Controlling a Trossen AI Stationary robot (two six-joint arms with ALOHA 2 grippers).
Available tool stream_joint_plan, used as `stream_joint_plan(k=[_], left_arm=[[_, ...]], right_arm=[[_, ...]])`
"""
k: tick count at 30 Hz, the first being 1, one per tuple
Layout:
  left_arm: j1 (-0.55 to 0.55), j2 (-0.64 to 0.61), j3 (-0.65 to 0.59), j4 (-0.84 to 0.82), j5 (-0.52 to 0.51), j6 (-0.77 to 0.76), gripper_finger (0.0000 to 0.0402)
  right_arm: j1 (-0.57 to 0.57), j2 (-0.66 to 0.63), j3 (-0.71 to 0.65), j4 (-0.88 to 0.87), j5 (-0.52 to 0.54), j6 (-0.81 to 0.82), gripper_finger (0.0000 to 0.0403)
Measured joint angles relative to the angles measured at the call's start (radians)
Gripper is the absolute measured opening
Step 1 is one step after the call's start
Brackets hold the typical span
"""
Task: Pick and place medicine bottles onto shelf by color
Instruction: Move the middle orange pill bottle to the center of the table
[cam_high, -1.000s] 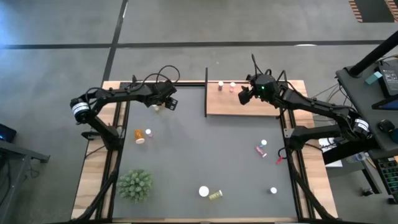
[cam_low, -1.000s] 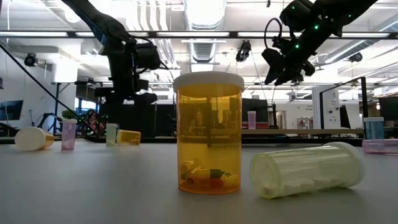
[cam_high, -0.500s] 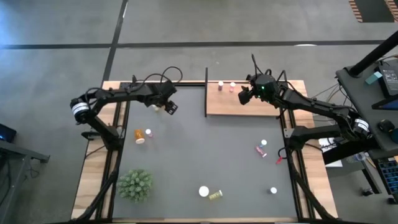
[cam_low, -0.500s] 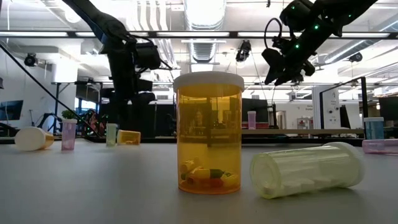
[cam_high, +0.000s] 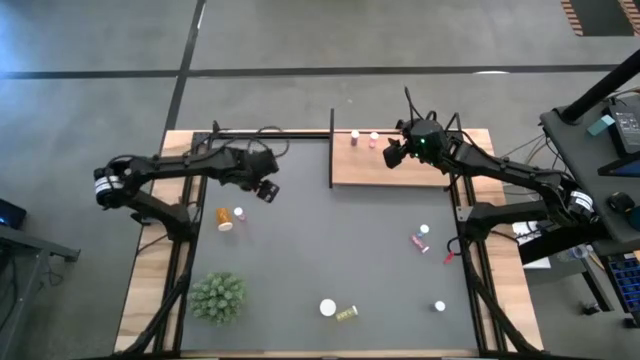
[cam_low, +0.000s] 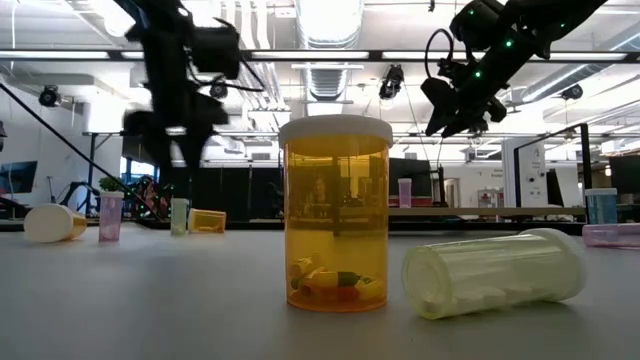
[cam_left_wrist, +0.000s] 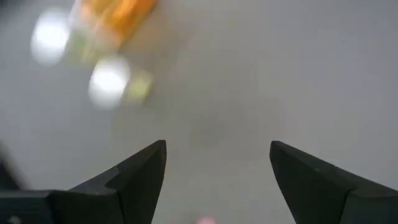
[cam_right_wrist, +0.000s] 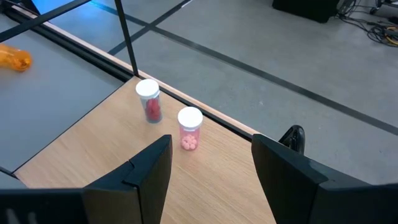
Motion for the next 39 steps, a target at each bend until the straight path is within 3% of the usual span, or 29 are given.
stream_joint_plan(k=[8, 13, 16, 26, 39], left_arm=[[-0.168, -0.152, -0.019, -0.295, 0.058, -0.461, 0.027], [-0.274, -0.185, -0.075, -0.368, 0.156, -0.636, 0.027], [-0.308, -0.18, -0.128, -0.36, 0.162, -0.721, 0.027], [-0.311, -0.082, -0.252, -0.255, 0.128, -0.852, 0.027], [-0.311, 0.036, -0.262, -0.212, 0.054, -0.874, 0.027]], right_arm=[[0.0, 0.0, 0.0, 0.0, 0.0, 0.001, 0.0212], [0.0, 0.0, 0.0, 0.0, 0.0, 0.001, 0.0212], [0.0, 0.0, 0.0, 0.0, 0.0, 0.001, 0.0212], [0.0, 0.0, 0.0, 0.0, 0.0, 0.001, 0.0212], [0.0, 0.0, 0.0, 0.0, 0.0, 0.0, 0.0212]])
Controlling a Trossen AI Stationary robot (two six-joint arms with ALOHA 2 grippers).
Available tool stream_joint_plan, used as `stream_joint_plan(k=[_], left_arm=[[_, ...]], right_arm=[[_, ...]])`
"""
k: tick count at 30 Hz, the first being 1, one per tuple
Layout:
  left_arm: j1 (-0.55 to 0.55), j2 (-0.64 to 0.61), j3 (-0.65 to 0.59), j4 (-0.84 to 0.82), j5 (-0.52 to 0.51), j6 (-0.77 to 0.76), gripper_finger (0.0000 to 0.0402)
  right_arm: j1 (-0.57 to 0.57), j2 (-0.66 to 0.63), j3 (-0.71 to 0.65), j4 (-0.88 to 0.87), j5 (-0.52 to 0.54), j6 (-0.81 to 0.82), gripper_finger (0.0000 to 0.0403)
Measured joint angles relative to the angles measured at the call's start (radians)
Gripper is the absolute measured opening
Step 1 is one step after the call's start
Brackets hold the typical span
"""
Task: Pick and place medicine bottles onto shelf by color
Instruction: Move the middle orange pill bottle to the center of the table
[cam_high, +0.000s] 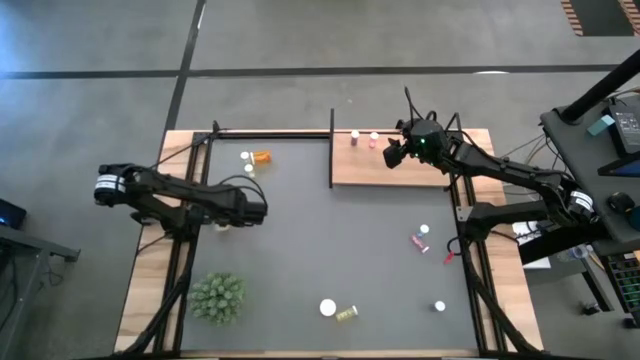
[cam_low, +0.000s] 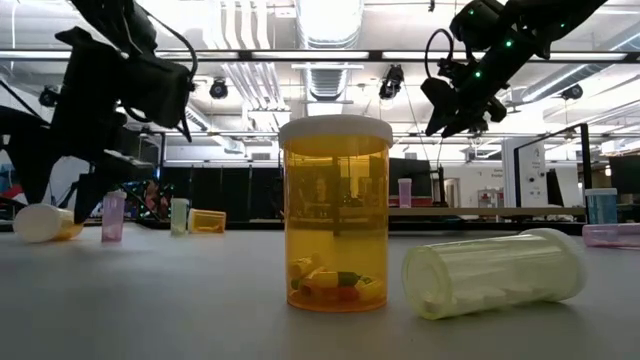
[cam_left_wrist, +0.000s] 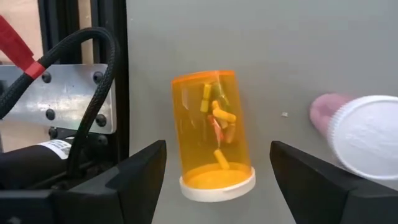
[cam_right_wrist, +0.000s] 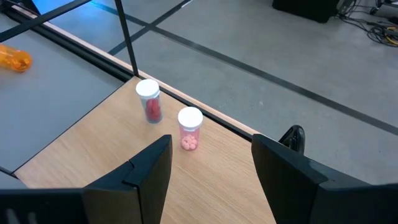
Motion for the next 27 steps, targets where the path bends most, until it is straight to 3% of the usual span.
stream_joint_plan(k=[15, 27], left_arm=[[0.0, 0.121, -0.002, 0.024, 0.0, 0.005, 0.0264], [0.0, 0.123, 0.004, 0.032, -0.002, 0.02, 0.0167]], right_arm=[[0.0, 0.0, 0.0, 0.0, 0.0, 0.0, 0.0212], [0.0, 0.0, 0.0, 0.0, 0.0, 0.001, 0.0212]])
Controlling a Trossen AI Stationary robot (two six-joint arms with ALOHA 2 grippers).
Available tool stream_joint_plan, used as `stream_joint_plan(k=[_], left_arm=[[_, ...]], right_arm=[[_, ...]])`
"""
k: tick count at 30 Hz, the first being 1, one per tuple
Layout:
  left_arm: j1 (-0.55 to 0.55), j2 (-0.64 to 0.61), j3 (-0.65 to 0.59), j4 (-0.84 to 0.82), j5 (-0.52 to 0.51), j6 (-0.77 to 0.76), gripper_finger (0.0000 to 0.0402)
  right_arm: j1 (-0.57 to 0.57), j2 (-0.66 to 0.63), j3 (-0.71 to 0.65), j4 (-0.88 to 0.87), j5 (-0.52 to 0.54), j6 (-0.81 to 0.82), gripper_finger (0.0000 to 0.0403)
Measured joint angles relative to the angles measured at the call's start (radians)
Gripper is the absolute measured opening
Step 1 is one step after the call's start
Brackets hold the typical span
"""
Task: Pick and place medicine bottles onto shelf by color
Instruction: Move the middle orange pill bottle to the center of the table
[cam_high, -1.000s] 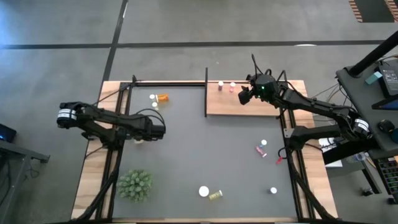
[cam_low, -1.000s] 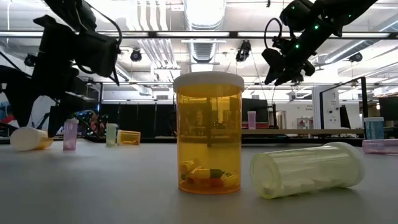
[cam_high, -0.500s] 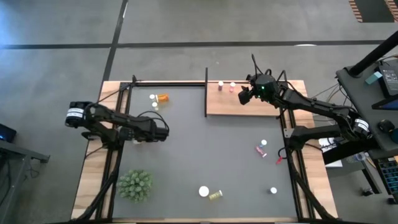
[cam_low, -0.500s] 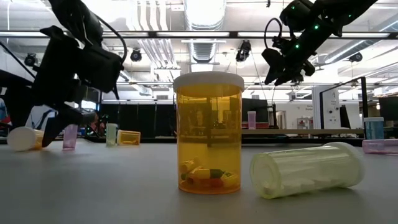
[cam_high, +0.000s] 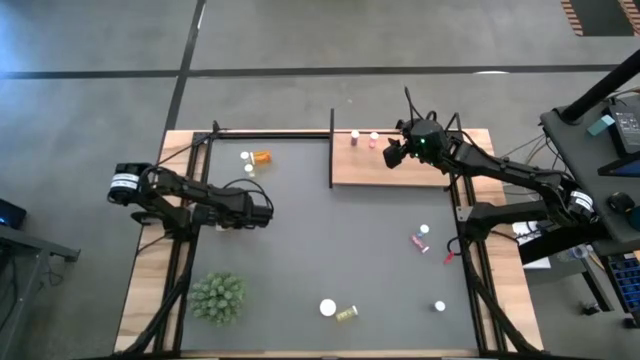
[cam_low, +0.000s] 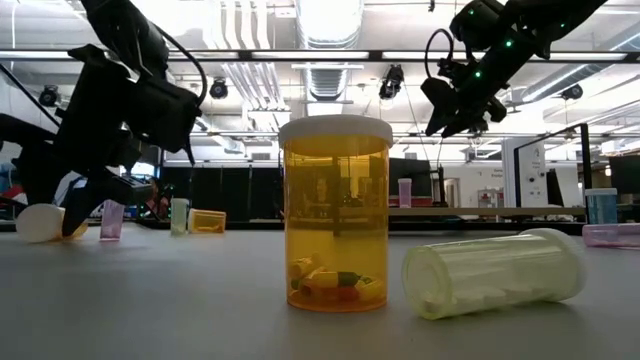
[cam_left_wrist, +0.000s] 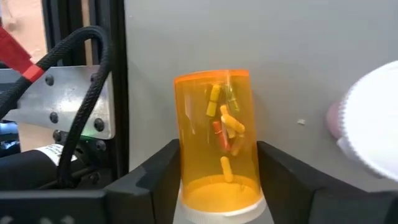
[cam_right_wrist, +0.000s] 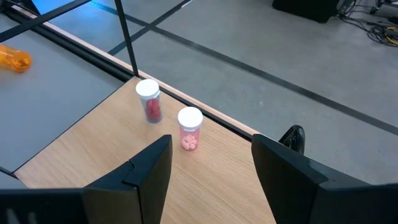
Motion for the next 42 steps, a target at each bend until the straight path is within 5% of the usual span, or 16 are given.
stream_joint_plan(k=[9, 15, 24, 29, 33, 42], left_arm=[[0.0, -0.058, 0.081, -0.116, -0.034, 0.009, 0.0162], [0.0, -0.113, 0.175, -0.202, -0.151, 0.018, 0.0162], [0.0, -0.114, 0.342, 0.047, -0.342, 0.331, 0.0162], [0.001, -0.085, 0.335, 0.445, -0.325, 0.647, 0.0162], [0.008, -0.012, 0.335, 0.614, -0.254, 0.773, 0.0162], [0.015, 0.154, 0.376, 0.645, -0.04, 0.797, 0.0162]], right_arm=[[0.0, 0.0, 0.0, 0.0, 0.0, 0.0, 0.0212], [0.0, 0.0, 0.0, 0.0, 0.0, -0.001, 0.0212], [0.0, 0.0, 0.0, 0.0, 0.0, -0.001, 0.0212], [0.0, 0.0, 0.0, 0.0, 0.0, -0.001, 0.0212], [0.0, 0.0, 0.0, 0.0, 0.0, 0.0, 0.0212], [0.0, 0.006, 0.0, 0.0, 0.0, 0.0, 0.0212]])
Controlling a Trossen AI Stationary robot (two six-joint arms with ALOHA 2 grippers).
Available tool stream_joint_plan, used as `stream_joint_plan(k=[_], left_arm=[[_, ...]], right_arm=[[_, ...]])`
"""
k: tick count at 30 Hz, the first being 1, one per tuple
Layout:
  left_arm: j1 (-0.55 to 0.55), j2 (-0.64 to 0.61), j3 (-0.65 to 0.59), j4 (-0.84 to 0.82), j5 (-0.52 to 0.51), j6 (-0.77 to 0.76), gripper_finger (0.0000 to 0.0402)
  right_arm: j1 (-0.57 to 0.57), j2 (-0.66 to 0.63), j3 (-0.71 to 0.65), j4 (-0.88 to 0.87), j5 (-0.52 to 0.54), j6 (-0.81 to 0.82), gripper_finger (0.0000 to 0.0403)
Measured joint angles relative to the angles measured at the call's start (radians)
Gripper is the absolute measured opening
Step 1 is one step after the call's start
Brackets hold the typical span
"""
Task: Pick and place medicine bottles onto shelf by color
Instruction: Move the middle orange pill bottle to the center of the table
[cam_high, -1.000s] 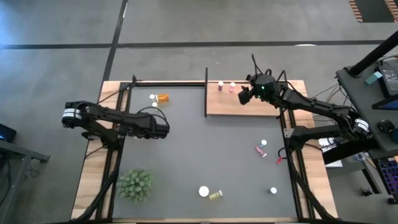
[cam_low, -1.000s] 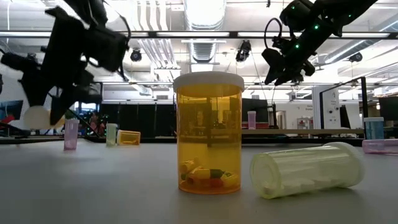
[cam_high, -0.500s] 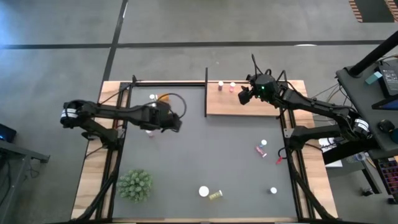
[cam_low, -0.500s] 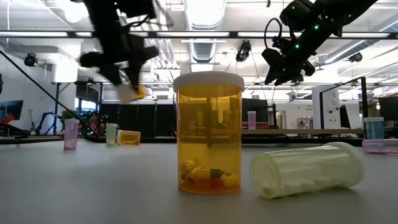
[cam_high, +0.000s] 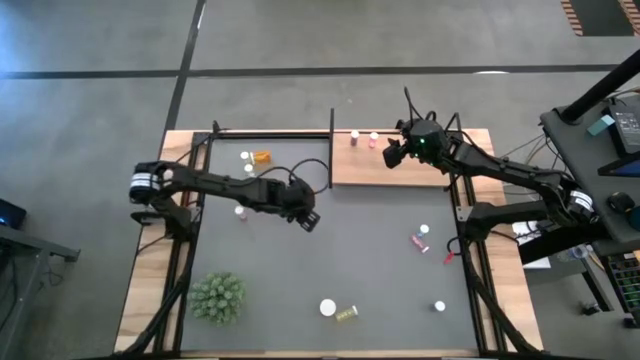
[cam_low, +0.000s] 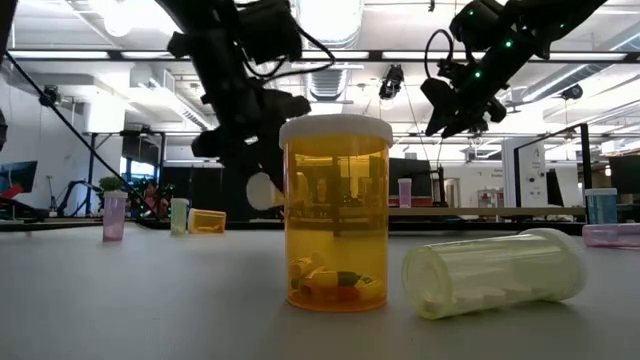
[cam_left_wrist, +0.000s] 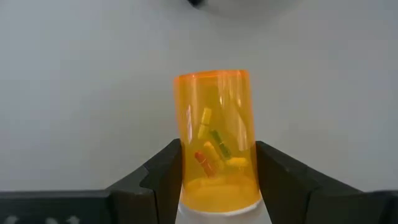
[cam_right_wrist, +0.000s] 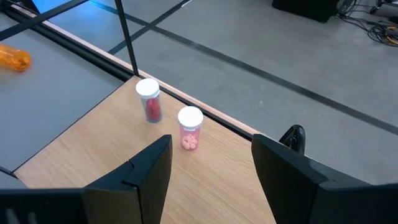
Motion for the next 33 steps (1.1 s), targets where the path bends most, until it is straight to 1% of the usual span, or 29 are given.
stream_joint_plan(k=[6, 11, 23, 26, 33], left_arm=[[0.0, 0.086, 0.025, 0.022, 0.071, 0.0, 0.0162], [0.0, 0.14, 0.038, 0.028, 0.092, -0.002, 0.0162], [0.0, 0.145, 0.038, 0.031, 0.095, -0.029, 0.0164], [0.0, 0.145, 0.038, 0.05, 0.096, -0.029, 0.0185], [0.0, 0.136, 0.051, 0.047, 0.096, -0.02, 0.0271]], right_arm=[[0.0, 0.002, 0.0, 0.0, 0.0, 0.0, 0.0212], [0.0, 0.005, 0.0, 0.0, 0.0, 0.0, 0.0212], [0.0, 0.006, 0.0, 0.0, 0.0, -0.001, 0.0212], [0.0, 0.006, 0.0, 0.0, 0.0, -0.001, 0.0212], [0.0, 0.006, 0.0, 0.0, 0.0, -0.001, 0.0212]])
